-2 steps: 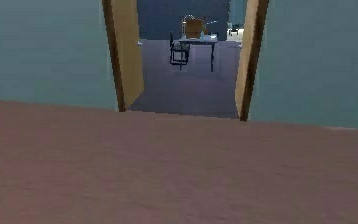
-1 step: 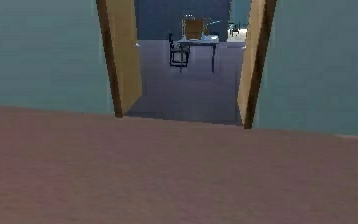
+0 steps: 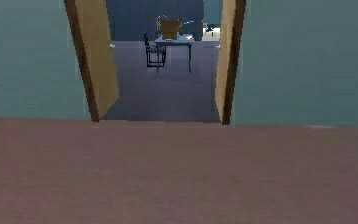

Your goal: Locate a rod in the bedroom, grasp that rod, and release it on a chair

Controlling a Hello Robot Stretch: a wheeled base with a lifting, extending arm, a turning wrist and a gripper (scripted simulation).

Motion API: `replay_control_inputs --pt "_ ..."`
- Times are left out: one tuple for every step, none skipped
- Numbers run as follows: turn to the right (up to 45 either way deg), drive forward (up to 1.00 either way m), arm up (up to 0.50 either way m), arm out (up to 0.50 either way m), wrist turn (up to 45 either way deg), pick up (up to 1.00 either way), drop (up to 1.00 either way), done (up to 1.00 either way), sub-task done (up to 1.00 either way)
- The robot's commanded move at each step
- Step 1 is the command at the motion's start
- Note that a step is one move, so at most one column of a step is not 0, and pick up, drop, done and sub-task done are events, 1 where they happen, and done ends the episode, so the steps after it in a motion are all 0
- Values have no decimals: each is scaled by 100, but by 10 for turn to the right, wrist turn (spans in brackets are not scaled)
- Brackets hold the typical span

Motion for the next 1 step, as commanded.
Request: replay_control_inputs --pt "0 100 0 0 0 0 0 0 0"
